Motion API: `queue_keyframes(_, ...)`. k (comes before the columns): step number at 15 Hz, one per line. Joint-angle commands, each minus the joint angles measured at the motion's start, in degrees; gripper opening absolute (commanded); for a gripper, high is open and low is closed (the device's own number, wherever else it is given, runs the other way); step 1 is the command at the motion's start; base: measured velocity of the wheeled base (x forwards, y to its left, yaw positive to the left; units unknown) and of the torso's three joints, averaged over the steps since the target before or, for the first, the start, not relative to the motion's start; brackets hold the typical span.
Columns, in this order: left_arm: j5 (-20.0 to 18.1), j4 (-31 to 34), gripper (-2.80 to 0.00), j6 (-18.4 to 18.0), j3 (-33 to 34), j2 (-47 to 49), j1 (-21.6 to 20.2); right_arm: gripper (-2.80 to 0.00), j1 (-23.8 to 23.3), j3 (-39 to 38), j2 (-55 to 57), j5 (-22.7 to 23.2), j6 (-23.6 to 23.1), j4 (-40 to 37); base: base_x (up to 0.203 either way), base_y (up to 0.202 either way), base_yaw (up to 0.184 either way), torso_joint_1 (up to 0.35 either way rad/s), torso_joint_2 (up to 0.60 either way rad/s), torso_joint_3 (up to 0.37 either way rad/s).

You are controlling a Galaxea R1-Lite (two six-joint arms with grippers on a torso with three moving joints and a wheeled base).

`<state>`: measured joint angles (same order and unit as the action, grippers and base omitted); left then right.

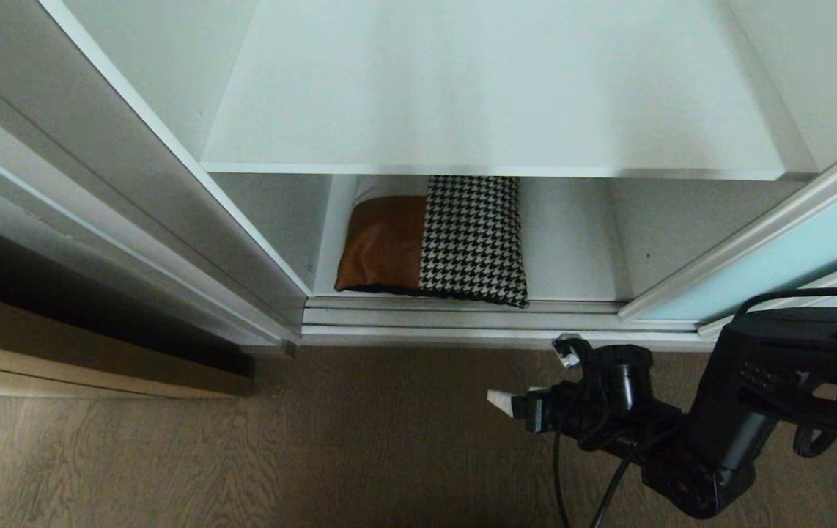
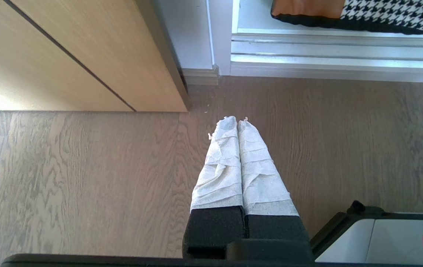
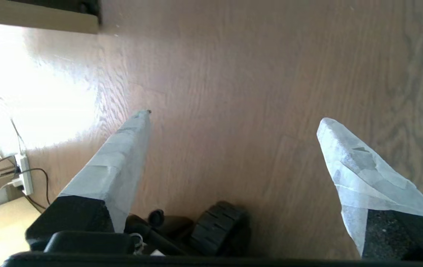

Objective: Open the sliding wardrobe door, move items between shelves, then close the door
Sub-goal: Place the pillow on the higher shelf

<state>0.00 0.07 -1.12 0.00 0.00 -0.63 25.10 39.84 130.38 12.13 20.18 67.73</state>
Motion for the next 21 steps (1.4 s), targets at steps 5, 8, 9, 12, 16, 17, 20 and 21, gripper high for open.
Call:
queue_keyframes(5, 0.0, 0.01, -2.8, -0.02, 0.0, 0.09, -0.04, 0.0, -3.73, 6.07, -0.48, 0.18, -1.56, 0.11, 0.0, 0.0, 0.0, 0.0, 0.0, 0.0)
queue_keyframes(8, 0.0, -0.03, -2.8, -0.02, 0.0, 0.09, -0.03, 0.0, -4.62, 9.68, 1.93, 0.35, -1.42, 0.08, 0.0, 0.0, 0.0, 0.0, 0.0, 0.0)
queue_keyframes(9, 0.0, -0.01, -2.8, -0.02, 0.0, 0.09, -0.06, 0.0, -4.62, 10.06, 2.33, 0.58, -1.37, 0.13, 0.0, 0.0, 0.0, 0.0, 0.0, 0.0)
queue_keyframes(12, 0.0, 0.01, -2.8, -0.02, 0.0, 0.09, -0.05, -2.8, -4.94, 11.22, 4.56, 0.87, -1.45, 0.63, 0.0, 0.0, 0.0, 0.0, 0.0, 0.0)
queue_keyframes(16, 0.0, -0.06, -2.8, -0.02, 0.0, 0.09, 0.02, -2.8, -4.78, 13.75, 6.05, 1.89, -1.72, 2.02, 0.0, 0.0, 0.0, 0.0, 0.0, 0.0)
queue_keyframes(17, 0.0, 0.01, -2.8, -0.02, 0.0, 0.09, 0.02, -2.8, -4.47, 15.69, 8.16, 1.99, -1.93, 2.01, 0.0, 0.0, 0.0, 0.0, 0.0, 0.0)
queue_keyframes(20, 0.0, 0.01, -2.8, -0.02, 0.0, 0.09, 0.02, -2.8, -3.95, 21.49, 11.45, 2.06, -5.17, 1.76, 0.0, 0.0, 0.0, 0.0, 0.0, 0.0)
queue_keyframes(21, 0.0, 0.01, -2.8, -0.02, 0.0, 0.09, -0.06, -2.8, -4.12, 24.11, 12.34, 1.97, -5.38, 1.64, 0.0, 0.0, 0.0, 0.0, 0.0, 0.0)
